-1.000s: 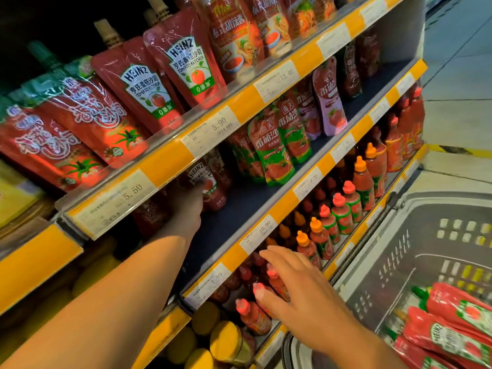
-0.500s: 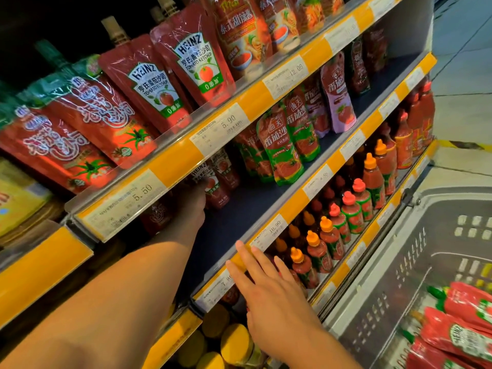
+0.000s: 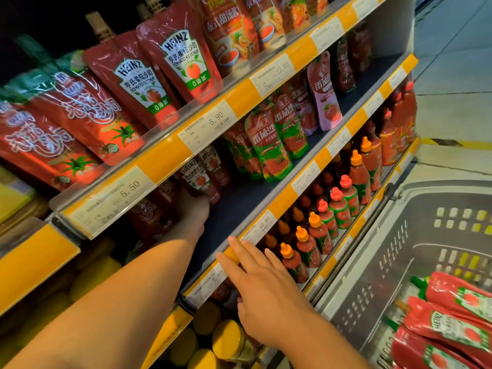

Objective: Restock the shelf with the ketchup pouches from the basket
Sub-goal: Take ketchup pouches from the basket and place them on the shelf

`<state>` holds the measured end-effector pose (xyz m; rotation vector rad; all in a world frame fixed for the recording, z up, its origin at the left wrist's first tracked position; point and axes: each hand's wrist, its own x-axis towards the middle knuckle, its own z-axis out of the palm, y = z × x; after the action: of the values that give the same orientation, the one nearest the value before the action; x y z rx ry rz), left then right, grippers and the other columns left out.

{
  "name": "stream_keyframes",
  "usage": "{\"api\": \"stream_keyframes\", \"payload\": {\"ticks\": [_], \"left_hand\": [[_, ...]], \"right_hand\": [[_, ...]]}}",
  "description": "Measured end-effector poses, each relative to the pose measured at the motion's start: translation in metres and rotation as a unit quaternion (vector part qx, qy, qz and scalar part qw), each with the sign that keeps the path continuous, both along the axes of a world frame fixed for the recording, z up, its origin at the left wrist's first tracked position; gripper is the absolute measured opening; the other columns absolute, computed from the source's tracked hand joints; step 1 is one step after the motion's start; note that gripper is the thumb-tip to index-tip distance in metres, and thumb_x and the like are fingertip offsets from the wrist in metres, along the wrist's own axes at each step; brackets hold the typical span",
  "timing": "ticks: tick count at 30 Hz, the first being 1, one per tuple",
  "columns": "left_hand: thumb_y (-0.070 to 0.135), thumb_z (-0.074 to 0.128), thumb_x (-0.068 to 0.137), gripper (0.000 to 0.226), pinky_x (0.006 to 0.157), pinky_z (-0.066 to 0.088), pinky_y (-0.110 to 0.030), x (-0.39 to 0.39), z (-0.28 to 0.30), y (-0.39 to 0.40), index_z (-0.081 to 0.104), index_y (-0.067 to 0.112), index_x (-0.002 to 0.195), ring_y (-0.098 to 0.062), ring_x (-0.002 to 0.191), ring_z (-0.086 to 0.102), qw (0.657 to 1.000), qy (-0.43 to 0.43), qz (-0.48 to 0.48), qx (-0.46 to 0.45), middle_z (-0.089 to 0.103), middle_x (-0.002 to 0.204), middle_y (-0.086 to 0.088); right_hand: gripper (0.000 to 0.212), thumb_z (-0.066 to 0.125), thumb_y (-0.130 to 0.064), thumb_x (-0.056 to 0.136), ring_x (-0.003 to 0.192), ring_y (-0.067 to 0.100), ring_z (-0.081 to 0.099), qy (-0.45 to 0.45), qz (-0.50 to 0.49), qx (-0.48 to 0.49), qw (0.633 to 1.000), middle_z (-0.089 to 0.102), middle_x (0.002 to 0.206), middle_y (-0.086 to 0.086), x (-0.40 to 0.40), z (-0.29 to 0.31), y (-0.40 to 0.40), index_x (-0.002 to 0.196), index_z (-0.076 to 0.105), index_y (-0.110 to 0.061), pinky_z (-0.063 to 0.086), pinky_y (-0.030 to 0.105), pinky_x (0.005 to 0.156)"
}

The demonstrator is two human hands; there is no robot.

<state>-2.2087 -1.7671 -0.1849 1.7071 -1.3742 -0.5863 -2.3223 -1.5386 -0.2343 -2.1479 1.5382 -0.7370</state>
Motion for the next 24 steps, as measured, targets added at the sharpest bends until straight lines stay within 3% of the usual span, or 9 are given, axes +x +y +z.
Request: {"api": "stream_keyframes", "payload": {"ticks": [4,7,11,13,15,17,20,22,24], "left_hand": [[0.017,0.067,0.098,0.067,0.120,0.038,-0.046,-0.005,0.003,0.004,0.037,0.020,0.158,-0.030,0.144,0.045,1.000,-0.003,0.005,0.003,0.047,0.157,-0.009],[0.017,0.071,0.095,0.062,0.112,0.041,-0.038,-0.005,0.006,0.018,0.047,0.017,0.152,-0.025,0.136,0.051,0.999,0.050,0.005,0.005,0.055,0.148,-0.005],[0.038,0.076,0.087,0.045,0.095,0.051,-0.039,0.000,0.026,0.091,0.065,0.014,0.123,-0.024,0.111,0.063,0.996,0.069,0.048,0.023,0.067,0.121,-0.004],[0.025,0.072,0.094,0.019,0.087,0.051,-0.034,-0.010,0.024,0.156,0.063,0.017,0.108,-0.017,0.102,0.066,0.993,0.015,-0.041,-0.112,0.068,0.110,-0.001],[0.019,0.066,0.099,0.016,0.090,0.050,-0.030,-0.033,0.013,0.210,0.061,0.024,0.114,-0.010,0.109,0.064,0.961,-0.045,-0.231,-0.147,0.067,0.114,0.005],[0.038,0.062,0.101,0.032,0.097,0.050,-0.033,-0.065,-0.013,0.233,0.055,0.031,0.132,-0.007,0.121,0.059,0.917,-0.108,-0.382,-0.046,0.062,0.128,0.011],[0.059,0.052,0.099,0.073,0.115,0.038,-0.033,-0.119,-0.050,0.236,0.029,0.026,0.159,-0.015,0.144,0.042,0.853,-0.223,-0.472,-0.009,0.043,0.155,0.004],[0.063,0.050,0.098,0.088,0.111,0.042,-0.040,-0.145,-0.065,0.236,0.010,0.022,0.166,-0.024,0.147,0.040,0.828,-0.306,-0.469,0.009,0.035,0.161,-0.004],[0.066,0.048,0.098,0.093,0.095,0.051,-0.047,-0.156,-0.077,0.234,0.002,0.022,0.166,-0.033,0.138,0.050,0.815,-0.395,-0.423,0.021,0.036,0.160,-0.007]], "right_hand": [[0.092,0.059,-0.023,0.100,0.160,0.009,-0.018,-0.013,-0.042,-0.024,0.999,-0.022,0.173,-0.015,-0.026,0.011,0.003,0.166,-0.003,-0.042,-0.004,0.043,0.132],[0.084,0.056,-0.026,0.102,0.161,0.008,-0.011,-0.030,-0.100,-0.042,0.994,-0.012,0.175,-0.015,-0.054,0.021,0.005,0.167,0.005,-0.040,0.001,0.040,0.132],[0.070,0.062,-0.020,0.096,0.155,0.017,0.023,-0.096,-0.215,-0.085,0.968,0.025,0.169,-0.009,-0.092,0.021,0.013,0.160,0.035,-0.030,0.026,0.044,0.127],[0.057,0.063,-0.014,0.091,0.137,0.024,0.043,-0.130,-0.276,-0.114,0.945,0.047,0.149,-0.002,-0.113,0.013,0.018,0.147,0.052,-0.022,0.042,0.049,0.114],[0.043,0.061,-0.009,0.089,0.121,0.027,0.054,-0.172,-0.337,-0.112,0.919,0.056,0.130,0.002,-0.135,0.001,0.025,0.131,0.061,-0.017,0.050,0.049,0.100],[0.029,0.059,-0.006,0.089,0.102,0.025,0.059,-0.216,-0.394,-0.074,0.890,0.060,0.114,0.002,-0.157,-0.011,0.034,0.115,0.066,-0.017,0.053,0.045,0.087],[0.019,0.058,-0.005,0.091,0.087,0.023,0.059,-0.240,-0.460,-0.001,0.855,0.063,0.101,0.003,-0.185,-0.032,0.057,0.105,0.066,-0.015,0.050,0.037,0.076],[0.019,0.056,-0.005,0.090,0.088,0.030,0.062,-0.234,-0.495,0.055,0.835,0.064,0.099,0.006,-0.201,-0.050,0.073,0.104,0.065,-0.014,0.054,0.040,0.077],[0.019,0.054,-0.005,0.089,0.089,0.035,0.065,-0.233,-0.523,0.112,0.812,0.065,0.098,0.006,-0.213,-0.070,0.085,0.102,0.064,-0.015,0.056,0.043,0.079]]}}
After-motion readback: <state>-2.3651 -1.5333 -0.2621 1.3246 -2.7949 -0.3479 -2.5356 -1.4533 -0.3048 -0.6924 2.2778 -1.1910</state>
